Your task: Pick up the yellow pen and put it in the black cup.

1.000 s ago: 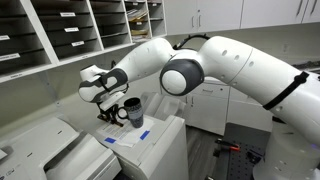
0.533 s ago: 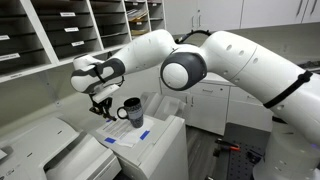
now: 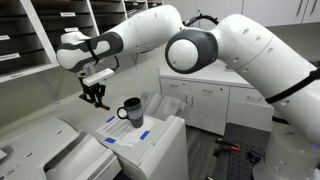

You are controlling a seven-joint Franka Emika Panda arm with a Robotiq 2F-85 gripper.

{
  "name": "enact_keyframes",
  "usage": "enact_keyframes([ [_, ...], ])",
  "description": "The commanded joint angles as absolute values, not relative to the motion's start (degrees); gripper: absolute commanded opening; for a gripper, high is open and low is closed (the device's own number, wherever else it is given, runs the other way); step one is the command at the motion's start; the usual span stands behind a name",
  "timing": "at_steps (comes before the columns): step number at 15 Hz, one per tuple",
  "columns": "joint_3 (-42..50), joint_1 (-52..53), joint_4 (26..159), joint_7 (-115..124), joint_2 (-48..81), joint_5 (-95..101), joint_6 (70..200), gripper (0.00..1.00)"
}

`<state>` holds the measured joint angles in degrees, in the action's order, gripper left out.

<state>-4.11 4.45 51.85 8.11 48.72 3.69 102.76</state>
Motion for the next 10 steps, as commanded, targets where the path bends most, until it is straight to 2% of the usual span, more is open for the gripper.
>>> enact_keyframes([
  [1,-5.2,3.3,59.3,7.3,42.4,2.1,102.3,0.05],
  [4,-6.2,2.2,64.2,7.0,37.4,-0.5,99.6,0.05],
  [10,-6.9,-1.2,72.6,9.0,27.3,-10.0,86.1,0.05],
])
